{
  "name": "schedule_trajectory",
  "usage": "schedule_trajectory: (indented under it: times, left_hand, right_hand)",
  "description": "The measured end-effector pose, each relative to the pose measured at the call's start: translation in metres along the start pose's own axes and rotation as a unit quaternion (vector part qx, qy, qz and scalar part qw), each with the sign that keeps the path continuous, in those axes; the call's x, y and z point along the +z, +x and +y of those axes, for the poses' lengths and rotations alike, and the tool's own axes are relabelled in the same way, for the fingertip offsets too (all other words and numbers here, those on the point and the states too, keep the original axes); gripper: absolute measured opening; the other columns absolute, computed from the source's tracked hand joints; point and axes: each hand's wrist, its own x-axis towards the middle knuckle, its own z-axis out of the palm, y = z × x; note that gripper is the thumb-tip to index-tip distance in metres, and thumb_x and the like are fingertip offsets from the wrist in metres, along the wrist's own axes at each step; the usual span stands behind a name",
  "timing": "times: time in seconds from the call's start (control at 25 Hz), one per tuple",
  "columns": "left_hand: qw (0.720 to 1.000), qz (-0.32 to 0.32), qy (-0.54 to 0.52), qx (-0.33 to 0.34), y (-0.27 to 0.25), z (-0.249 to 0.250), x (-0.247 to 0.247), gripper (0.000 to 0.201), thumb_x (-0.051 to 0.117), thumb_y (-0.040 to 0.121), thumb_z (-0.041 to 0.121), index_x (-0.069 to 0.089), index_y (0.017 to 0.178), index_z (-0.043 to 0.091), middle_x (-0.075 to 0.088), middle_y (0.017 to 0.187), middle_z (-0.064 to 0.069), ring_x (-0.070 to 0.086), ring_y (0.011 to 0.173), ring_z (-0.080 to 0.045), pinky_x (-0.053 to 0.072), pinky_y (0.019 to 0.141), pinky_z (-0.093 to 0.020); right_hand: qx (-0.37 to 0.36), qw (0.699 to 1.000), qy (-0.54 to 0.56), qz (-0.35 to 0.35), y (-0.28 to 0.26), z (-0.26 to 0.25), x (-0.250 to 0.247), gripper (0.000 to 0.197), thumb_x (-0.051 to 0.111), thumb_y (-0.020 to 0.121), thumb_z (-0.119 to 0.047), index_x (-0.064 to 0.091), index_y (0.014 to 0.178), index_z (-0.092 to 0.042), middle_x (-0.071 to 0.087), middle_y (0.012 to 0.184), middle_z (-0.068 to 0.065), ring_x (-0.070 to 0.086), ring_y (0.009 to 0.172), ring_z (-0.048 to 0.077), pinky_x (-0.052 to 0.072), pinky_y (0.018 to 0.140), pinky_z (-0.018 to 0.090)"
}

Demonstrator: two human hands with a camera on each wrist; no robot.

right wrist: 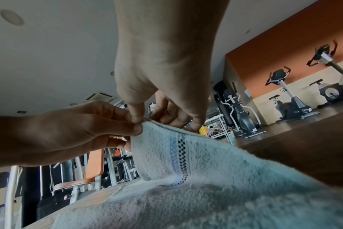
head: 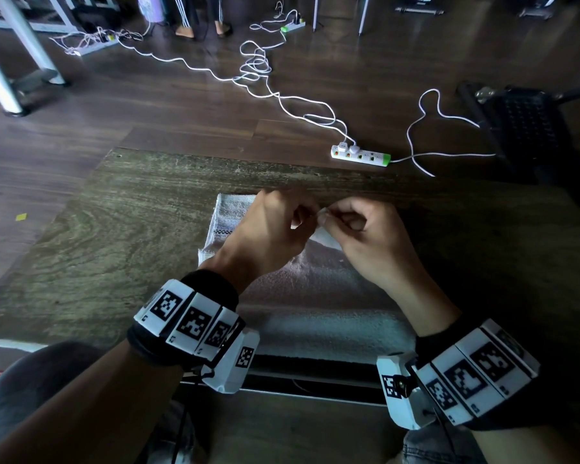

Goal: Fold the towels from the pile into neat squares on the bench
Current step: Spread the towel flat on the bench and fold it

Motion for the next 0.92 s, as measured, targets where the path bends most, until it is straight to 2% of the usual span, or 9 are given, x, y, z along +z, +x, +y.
schedule_trajectory:
  times: [0.24,0.36,0.48,0.56,0.64,0.68,0.76,0.84,0.92]
  left_hand:
    - [0.999,-0.004,-0.035,-0.005,-0.002,0.002,0.003,0.005,0.066,0.084,0.012,0.066,0.088,0.009,0.066,0.073,0.001,0.062,0.065,-0.011,0.051,0.061,-0.03]
    - [0.998,0.009,-0.055,-0.021,-0.002,0.003,0.005,0.02,0.074,0.081,0.018,0.057,0.089,0.009,0.061,0.08,0.003,0.059,0.072,-0.011,0.045,0.064,-0.017]
    - [1.0,0.0,-0.02,-0.011,-0.002,-0.002,0.007,0.021,0.078,0.078,0.024,0.064,0.088,0.012,0.061,0.087,0.007,0.056,0.078,-0.005,0.039,0.07,-0.008]
    - [1.0,-0.015,0.0,-0.005,-0.003,-0.007,0.009,0.023,0.076,0.077,0.031,0.07,0.092,0.014,0.062,0.102,0.005,0.057,0.088,-0.007,0.04,0.078,-0.008]
    - [0.999,-0.037,0.036,0.012,-0.004,-0.01,0.011,0.027,0.07,0.078,0.039,0.075,0.095,0.018,0.057,0.126,0.003,0.056,0.107,-0.011,0.041,0.093,-0.018]
    - [0.998,-0.044,0.044,0.021,-0.004,-0.011,0.011,0.028,0.067,0.08,0.04,0.076,0.095,0.019,0.054,0.133,0.003,0.053,0.114,-0.011,0.04,0.098,-0.023]
    - [0.998,-0.053,0.025,0.022,-0.002,-0.01,0.009,0.025,0.066,0.082,0.036,0.077,0.096,0.018,0.062,0.126,0.005,0.059,0.111,-0.007,0.046,0.096,-0.029]
    - [0.997,-0.063,0.028,0.016,-0.002,-0.016,0.006,0.021,0.069,0.082,0.032,0.077,0.096,0.018,0.072,0.109,0.007,0.067,0.093,-0.006,0.053,0.084,-0.031]
    - [0.995,-0.075,0.071,0.002,-0.004,-0.027,-0.002,0.026,0.067,0.081,0.038,0.077,0.096,0.019,0.075,0.099,0.009,0.07,0.084,-0.006,0.055,0.081,-0.033]
  right_hand:
    - [-0.027,0.999,-0.033,0.013,0.0,0.001,-0.002,0.007,0.072,0.088,-0.025,0.074,0.091,-0.019,0.073,0.08,-0.009,0.069,0.073,0.007,0.058,0.07,0.037]
    - [-0.047,0.998,-0.033,0.039,0.001,0.0,-0.004,0.003,0.07,0.089,-0.02,0.072,0.09,-0.019,0.072,0.078,-0.008,0.068,0.069,0.008,0.056,0.063,0.03]
    - [-0.062,0.996,-0.033,0.049,0.001,0.001,-0.004,0.004,0.068,0.09,-0.016,0.071,0.089,-0.02,0.07,0.076,-0.011,0.066,0.067,0.005,0.051,0.058,0.022]
    - [-0.069,0.996,-0.03,0.052,0.001,0.001,-0.005,0.006,0.068,0.09,-0.014,0.07,0.09,-0.019,0.067,0.074,-0.014,0.062,0.063,-0.002,0.045,0.055,0.014]
    - [-0.078,0.995,-0.028,0.047,0.001,0.0,-0.006,0.005,0.067,0.09,-0.013,0.07,0.091,-0.016,0.066,0.074,-0.015,0.06,0.062,-0.006,0.041,0.056,0.008]
    - [-0.084,0.995,-0.028,0.046,0.001,0.0,-0.008,0.005,0.067,0.091,-0.012,0.07,0.091,-0.016,0.066,0.075,-0.015,0.059,0.064,-0.007,0.041,0.058,0.007]
    - [-0.093,0.994,-0.028,0.05,0.002,-0.001,-0.01,0.005,0.066,0.091,-0.012,0.069,0.091,-0.016,0.065,0.076,-0.015,0.059,0.066,-0.005,0.04,0.06,0.007]
    - [-0.093,0.993,-0.022,0.07,0.003,0.002,-0.013,0.009,0.065,0.092,-0.012,0.067,0.091,-0.02,0.064,0.077,-0.014,0.056,0.065,-0.001,0.041,0.06,0.009]
    - [-0.076,0.991,-0.005,0.106,0.006,0.006,-0.02,0.011,0.064,0.093,-0.014,0.064,0.094,-0.025,0.064,0.078,-0.013,0.054,0.066,0.0,0.043,0.062,0.013]
